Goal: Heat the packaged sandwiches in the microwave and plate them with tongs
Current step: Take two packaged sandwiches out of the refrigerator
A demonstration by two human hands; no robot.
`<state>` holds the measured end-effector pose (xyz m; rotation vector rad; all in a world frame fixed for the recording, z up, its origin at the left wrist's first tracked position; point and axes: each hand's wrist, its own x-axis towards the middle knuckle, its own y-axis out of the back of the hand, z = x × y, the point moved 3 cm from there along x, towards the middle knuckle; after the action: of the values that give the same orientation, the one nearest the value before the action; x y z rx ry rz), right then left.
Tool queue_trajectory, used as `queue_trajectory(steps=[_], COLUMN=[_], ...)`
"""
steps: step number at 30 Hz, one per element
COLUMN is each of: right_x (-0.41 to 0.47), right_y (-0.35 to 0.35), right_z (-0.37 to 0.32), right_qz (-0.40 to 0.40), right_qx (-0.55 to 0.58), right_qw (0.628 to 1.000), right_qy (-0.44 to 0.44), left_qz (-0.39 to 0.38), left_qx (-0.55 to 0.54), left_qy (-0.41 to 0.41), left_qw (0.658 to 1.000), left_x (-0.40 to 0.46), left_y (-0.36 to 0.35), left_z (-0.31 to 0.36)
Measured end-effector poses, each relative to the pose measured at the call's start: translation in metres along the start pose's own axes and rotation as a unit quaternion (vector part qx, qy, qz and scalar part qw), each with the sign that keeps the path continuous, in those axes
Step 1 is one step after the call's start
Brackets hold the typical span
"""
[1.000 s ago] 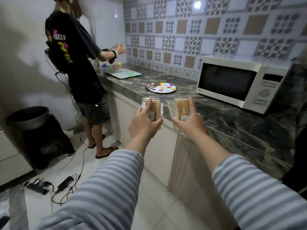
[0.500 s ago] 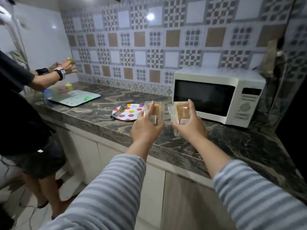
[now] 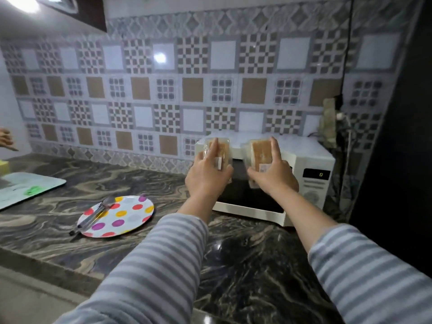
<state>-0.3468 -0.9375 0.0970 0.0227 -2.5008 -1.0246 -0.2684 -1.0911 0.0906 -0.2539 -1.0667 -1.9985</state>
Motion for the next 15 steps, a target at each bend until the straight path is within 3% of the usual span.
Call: queue_trajectory(steps=[6,15], right_x=[0.08,0.18], right_y=[0.011,0.0], right_z=[0.011,0.029], right_qz=[0.0,-0.002], right_qx=[-0.027,-0.115], right_qw=[0.999,0.987], right_qy=[-0.032,-0.116], left_qz=[-0.025,-0.089], left_qx=[-0.015,-0.003], left_qy=[-0.024,-0.024], left_qw=[0.999,0.996], left_x=[0.076,0.168], left_y=[-0.043,-0.114], left_z=[0.041,0.047])
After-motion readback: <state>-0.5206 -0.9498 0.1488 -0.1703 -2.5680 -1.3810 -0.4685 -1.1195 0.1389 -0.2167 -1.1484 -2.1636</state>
